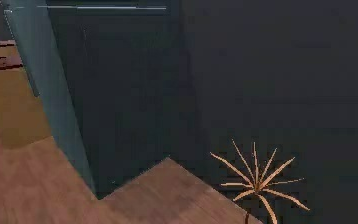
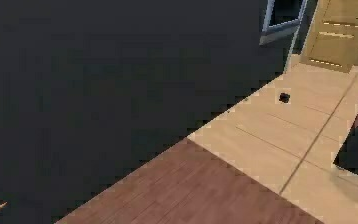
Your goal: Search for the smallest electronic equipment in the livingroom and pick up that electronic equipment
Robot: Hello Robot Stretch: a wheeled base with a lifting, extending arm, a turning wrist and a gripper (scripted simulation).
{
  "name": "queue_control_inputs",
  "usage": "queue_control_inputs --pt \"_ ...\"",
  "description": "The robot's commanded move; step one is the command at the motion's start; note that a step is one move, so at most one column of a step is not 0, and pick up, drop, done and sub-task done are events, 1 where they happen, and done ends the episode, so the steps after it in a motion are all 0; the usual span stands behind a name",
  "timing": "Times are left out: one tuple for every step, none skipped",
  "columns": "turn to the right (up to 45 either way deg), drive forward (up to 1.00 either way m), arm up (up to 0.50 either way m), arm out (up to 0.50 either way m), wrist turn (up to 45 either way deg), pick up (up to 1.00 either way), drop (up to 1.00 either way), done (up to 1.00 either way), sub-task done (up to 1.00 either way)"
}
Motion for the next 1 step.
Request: queue_control_inputs --pt "45.0 0.0 0.0 0.0 0.0 0.0 0.0 0.0 0.0"
